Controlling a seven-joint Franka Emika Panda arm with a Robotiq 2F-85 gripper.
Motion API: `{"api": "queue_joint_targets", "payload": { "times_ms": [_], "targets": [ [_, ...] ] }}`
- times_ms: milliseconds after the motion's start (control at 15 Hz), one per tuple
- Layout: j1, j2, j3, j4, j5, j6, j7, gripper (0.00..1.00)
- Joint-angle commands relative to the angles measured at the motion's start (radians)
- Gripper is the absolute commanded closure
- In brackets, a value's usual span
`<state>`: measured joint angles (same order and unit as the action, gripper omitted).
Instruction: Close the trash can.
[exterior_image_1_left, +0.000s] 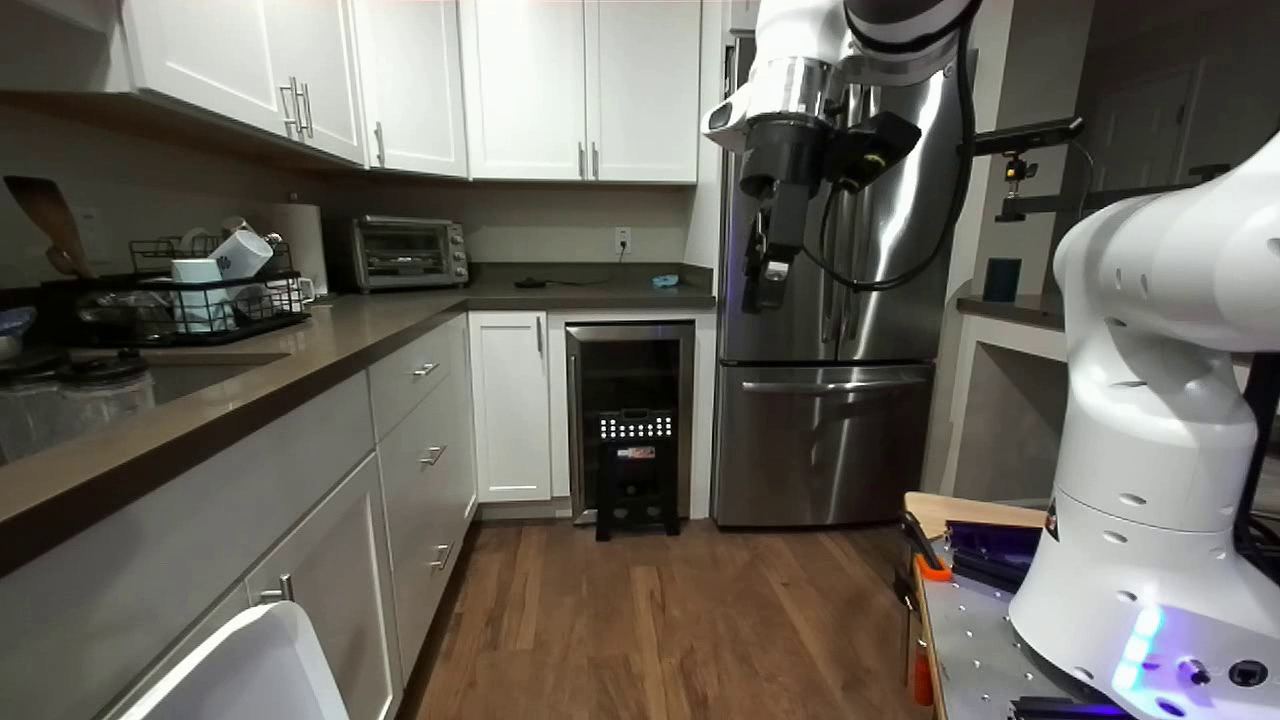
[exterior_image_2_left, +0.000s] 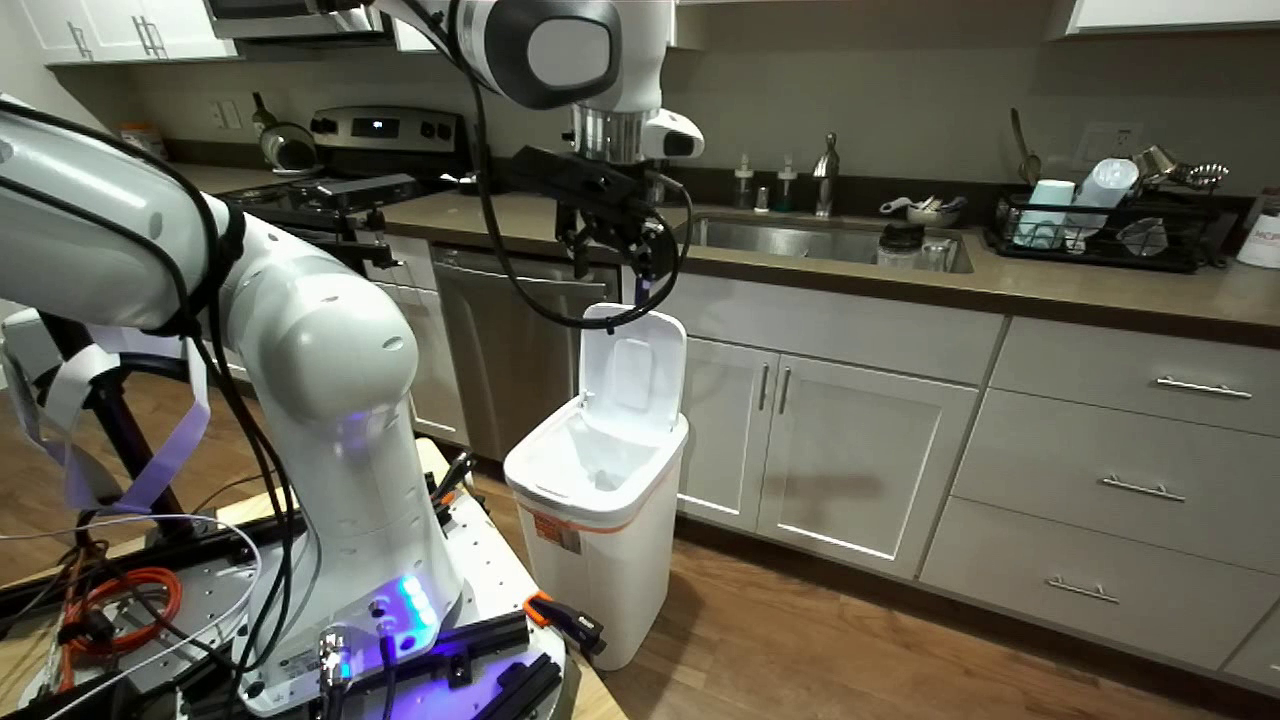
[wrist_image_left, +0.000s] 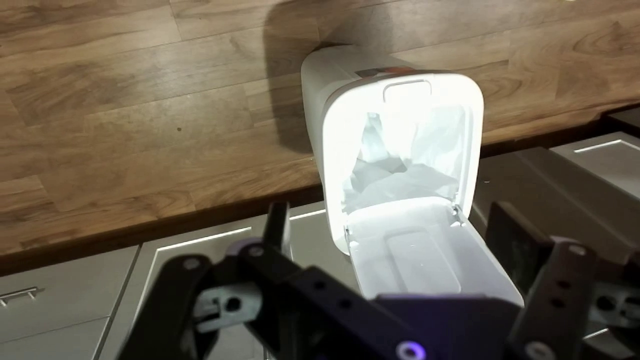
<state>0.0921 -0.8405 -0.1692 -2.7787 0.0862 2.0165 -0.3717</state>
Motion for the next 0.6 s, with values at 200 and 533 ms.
{"api": "queue_joint_targets", "payload": {
  "times_ms": [200, 533],
  "targets": [
    [0.026, 0.053, 0.0, -0.011, 0.051, 0.021, -0.007, 0.0],
    [0.056, 0.205, 0.006, 0.002, 0.073, 0.08, -0.013, 0.0]
  ]
}}
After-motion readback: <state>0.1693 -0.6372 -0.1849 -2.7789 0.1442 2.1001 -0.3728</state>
